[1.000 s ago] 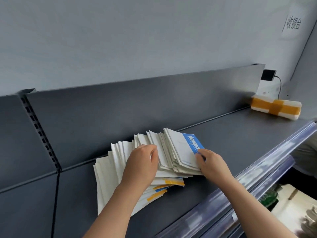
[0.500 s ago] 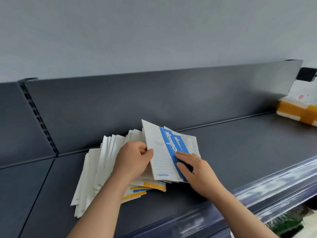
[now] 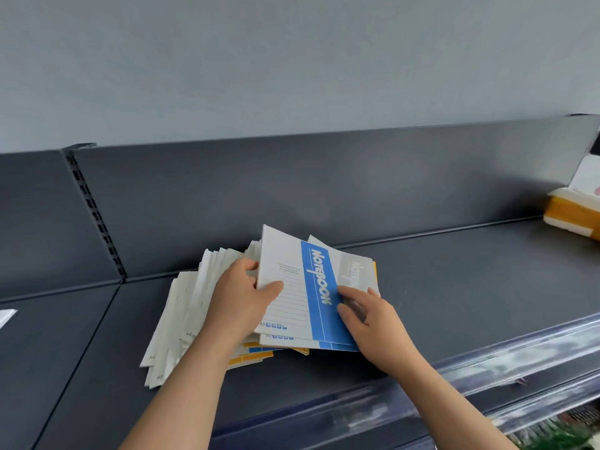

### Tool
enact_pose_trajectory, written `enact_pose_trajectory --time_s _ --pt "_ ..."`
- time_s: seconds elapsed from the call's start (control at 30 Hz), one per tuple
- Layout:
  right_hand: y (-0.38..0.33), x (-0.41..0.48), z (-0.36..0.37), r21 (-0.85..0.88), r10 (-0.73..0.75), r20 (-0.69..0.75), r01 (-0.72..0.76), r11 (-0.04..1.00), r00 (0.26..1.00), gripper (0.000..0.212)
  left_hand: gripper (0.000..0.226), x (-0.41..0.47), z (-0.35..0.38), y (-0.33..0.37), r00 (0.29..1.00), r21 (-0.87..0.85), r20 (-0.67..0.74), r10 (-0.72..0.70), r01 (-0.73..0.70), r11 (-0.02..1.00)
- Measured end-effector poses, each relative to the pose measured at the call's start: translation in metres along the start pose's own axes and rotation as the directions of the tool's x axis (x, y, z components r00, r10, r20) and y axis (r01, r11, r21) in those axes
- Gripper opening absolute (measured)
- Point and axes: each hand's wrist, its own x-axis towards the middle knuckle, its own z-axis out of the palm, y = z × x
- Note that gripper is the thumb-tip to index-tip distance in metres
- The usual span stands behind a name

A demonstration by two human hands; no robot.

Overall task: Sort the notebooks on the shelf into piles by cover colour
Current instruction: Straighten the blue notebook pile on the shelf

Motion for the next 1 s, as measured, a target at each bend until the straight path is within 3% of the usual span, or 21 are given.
enact_pose_trajectory --time_s 0.27,0.4,0.57,0.83,1.0 --pt "-0.022 0.003 -0.002 0.066 -0.007 0.028 0.005 0.998 1.000 0.011 0.015 -0.013 -0.010 -0.004 0.997 -0.170 -0.067 0.032 -0.043 0.984" --pt "-0.050 0.009 0.004 0.134 -0.061 0.024 0.058 0.989 0.998 0.027 0.016 -0.020 -0.024 -0.009 0.986 -0.262 -0.164 -0.026 -0.018 0.965" --pt "-0.086 0.015 0.033 0.224 -0.125 0.071 0.106 0.969 0.990 0.037 0.019 -0.034 -0.056 -0.025 0.969 -0.206 -0.228 -0.099 0.052 0.977" --pt "-0.145 0.009 0.101 0.263 -0.220 0.136 0.178 0.948 0.966 0.036 0.050 -0.066 -0.130 -0.068 0.970 -0.189 -0.184 -0.156 0.121 0.975" --pt "-0.181 -0.005 0.160 0.241 -0.242 0.221 0.187 0.952 0.945 0.032 0.044 -0.082 -0.185 -0.104 0.948 -0.108 -0.271 -0.167 0.142 0.984"
